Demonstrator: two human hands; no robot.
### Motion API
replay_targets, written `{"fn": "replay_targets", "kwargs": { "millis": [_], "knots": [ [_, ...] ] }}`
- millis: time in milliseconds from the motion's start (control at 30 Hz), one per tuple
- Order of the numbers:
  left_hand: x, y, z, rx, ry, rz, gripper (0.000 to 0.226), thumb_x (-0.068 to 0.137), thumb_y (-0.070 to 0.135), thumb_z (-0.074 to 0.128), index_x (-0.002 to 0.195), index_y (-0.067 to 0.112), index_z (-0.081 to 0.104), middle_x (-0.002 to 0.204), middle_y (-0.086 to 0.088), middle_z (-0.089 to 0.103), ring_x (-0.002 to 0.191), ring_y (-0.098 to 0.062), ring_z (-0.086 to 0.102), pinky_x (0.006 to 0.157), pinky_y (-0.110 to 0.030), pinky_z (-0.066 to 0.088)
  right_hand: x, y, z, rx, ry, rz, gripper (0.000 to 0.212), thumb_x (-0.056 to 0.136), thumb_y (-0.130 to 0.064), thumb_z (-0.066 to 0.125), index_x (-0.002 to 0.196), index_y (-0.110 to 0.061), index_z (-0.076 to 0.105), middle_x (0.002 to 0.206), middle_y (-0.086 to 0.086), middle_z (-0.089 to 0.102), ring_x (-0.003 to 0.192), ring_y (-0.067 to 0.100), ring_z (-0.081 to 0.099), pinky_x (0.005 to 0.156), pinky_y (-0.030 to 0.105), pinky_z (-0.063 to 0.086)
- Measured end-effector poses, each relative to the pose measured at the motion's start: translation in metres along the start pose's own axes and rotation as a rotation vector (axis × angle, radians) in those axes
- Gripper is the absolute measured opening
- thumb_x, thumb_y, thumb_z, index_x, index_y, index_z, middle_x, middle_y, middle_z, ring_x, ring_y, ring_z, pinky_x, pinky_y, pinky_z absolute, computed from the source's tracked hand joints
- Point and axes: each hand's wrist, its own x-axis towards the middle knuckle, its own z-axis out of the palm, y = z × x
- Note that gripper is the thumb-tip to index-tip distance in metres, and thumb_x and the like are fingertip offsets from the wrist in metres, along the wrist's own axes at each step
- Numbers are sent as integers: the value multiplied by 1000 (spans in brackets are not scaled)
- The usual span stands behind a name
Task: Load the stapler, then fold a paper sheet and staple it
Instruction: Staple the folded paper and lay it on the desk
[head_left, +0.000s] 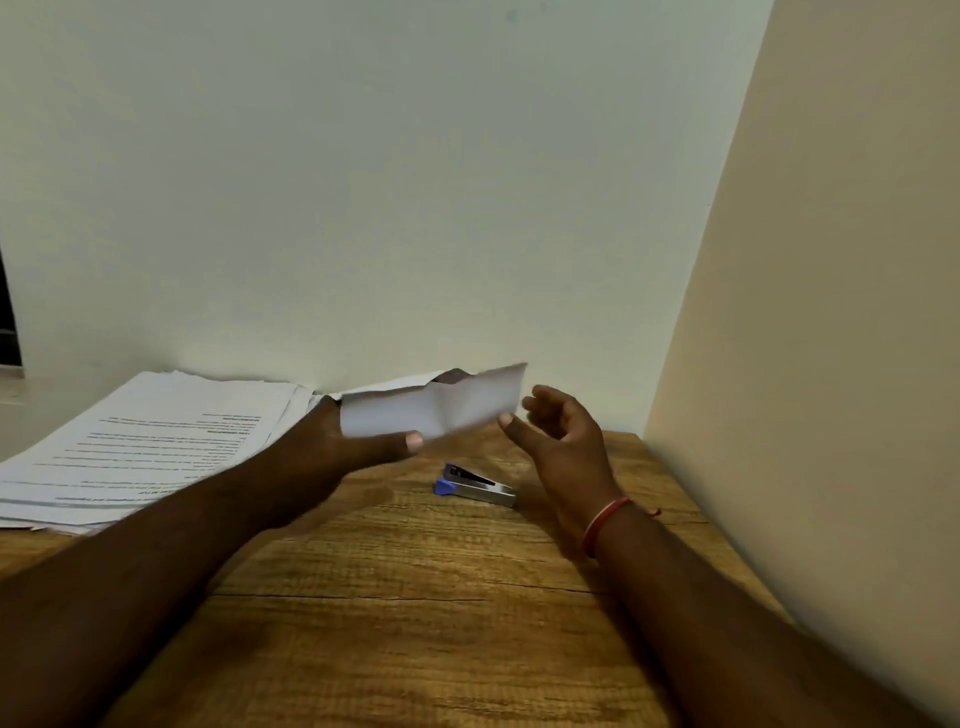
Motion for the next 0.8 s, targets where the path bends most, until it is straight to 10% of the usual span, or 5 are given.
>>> {"fn": "replay_targets", "kwargs": {
  "millis": [300,500,800],
  "knots": [
    [7,-15,-23,-391,-68,-94,110,57,56,104,149,7,69,151,-18,70,141,-38,66,121,-50,48,-3,-5,2,120,-68,-51,32,94,-19,85,123,-10,73,103,4,84,101,15,80,90,29,64],
    [4,-12,-22,-474,-61,-141,94,49,53,106,131,13,82,141,-21,75,121,-36,78,101,-43,64,-6,-9,0,133,-211,-48,43,89,-36,85,107,2,78,101,13,80,96,20,74,94,42,62],
    [5,-15,-30,-494,-87,-268,62,85,35,89,142,13,76,147,-20,72,138,-43,68,123,-58,47,-14,-16,3,-10,-235,-70,39,82,-40,90,97,-4,86,100,12,85,89,20,79,89,52,65]
  ]
}}
